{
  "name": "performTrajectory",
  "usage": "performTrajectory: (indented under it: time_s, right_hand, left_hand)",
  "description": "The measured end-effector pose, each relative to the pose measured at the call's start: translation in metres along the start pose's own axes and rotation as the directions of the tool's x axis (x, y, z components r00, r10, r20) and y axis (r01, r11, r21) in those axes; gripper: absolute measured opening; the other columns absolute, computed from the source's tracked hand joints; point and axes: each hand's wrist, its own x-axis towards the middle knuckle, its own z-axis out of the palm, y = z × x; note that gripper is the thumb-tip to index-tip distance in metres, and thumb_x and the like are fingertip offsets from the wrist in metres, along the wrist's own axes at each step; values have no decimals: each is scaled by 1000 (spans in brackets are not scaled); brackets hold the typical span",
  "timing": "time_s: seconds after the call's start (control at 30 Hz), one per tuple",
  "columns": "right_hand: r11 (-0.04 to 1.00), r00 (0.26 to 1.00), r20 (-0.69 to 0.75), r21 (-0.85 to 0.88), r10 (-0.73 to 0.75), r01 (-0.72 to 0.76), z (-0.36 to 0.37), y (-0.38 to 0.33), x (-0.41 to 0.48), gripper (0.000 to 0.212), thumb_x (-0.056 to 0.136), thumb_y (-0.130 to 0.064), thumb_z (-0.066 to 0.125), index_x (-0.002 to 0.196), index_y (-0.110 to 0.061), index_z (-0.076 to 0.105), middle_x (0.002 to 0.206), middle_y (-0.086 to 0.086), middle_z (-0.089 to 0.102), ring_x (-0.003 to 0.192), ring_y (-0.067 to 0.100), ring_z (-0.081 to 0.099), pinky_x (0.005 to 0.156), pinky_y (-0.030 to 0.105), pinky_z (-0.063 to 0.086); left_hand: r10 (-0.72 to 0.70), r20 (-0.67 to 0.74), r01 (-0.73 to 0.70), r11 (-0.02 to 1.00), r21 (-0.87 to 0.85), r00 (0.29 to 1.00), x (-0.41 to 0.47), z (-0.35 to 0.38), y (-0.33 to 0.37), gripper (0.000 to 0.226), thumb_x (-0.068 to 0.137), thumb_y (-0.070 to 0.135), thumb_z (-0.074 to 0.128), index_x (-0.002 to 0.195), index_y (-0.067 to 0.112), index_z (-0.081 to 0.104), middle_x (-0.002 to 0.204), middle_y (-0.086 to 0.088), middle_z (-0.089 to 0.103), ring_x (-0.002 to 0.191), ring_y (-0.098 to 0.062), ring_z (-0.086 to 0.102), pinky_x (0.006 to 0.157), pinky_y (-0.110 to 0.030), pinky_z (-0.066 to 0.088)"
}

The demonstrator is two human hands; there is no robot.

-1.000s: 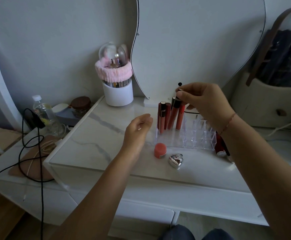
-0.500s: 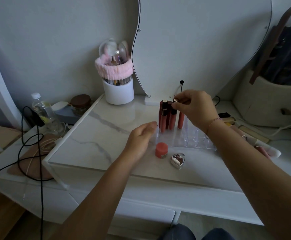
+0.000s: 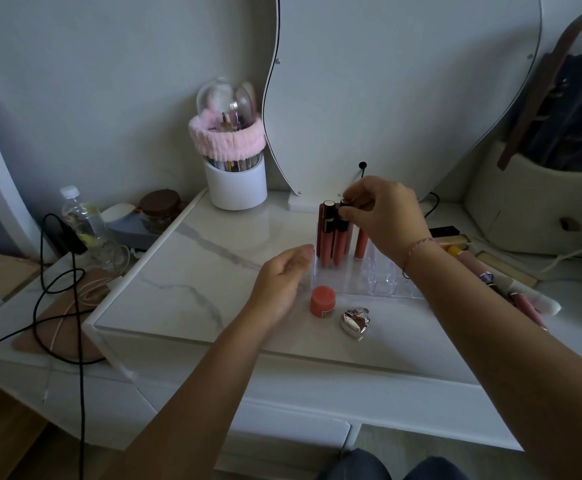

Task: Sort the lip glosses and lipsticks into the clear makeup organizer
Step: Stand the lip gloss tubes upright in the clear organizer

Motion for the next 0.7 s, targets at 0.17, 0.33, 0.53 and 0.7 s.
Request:
performTrajectory:
  time_s: [0.17, 0.33, 0.53, 0.7]
  right_hand:
    - [1000, 1000, 21, -6, -2, 2, -1, -2, -1, 21, 77, -19, 71, 97, -16, 66, 87, 1, 70, 80, 14, 65, 82, 32, 55]
    - [1000, 999, 35, -3, -3, 3, -4, -2, -3, 23, 76, -19, 71, 99, -15, 67, 89, 1, 70, 81, 14, 65, 82, 32, 55]
    - [1000, 999, 34, 0, -6, 6, -5, -2, -4, 25, 76, -19, 72, 100, -14, 66, 88, 0, 70, 80, 13, 64, 82, 29, 55]
    - [1000, 999, 35, 5, -8, 8, -6, -2, -5, 26, 75, -19, 72, 100, -14, 66, 87, 0, 70, 80, 13, 65, 81, 27, 54]
  left_hand:
    - [-5, -2, 5, 1000, -5, 1000, -1, 0, 0, 30, 95, 33, 52, 118, 20, 65, 114, 6, 68, 109, -4, 61, 89, -10, 42]
    - [-9, 4, 9, 1000, -1, 1000, -2, -1, 1, 31, 95, 34, 51, 119, 21, 64, 117, 6, 68, 110, -3, 60, 88, -7, 43]
    - [-1, 16, 0, 1000, 14, 1000, -4, 0, 5, 32, 96, 31, 50, 122, 18, 63, 119, 4, 67, 111, -6, 60, 90, -11, 42]
    - [-10, 28, 10, 1000, 22, 1000, -6, 0, 8, 31, 95, 26, 53, 123, 17, 62, 116, 7, 67, 101, 6, 59, 83, -3, 42]
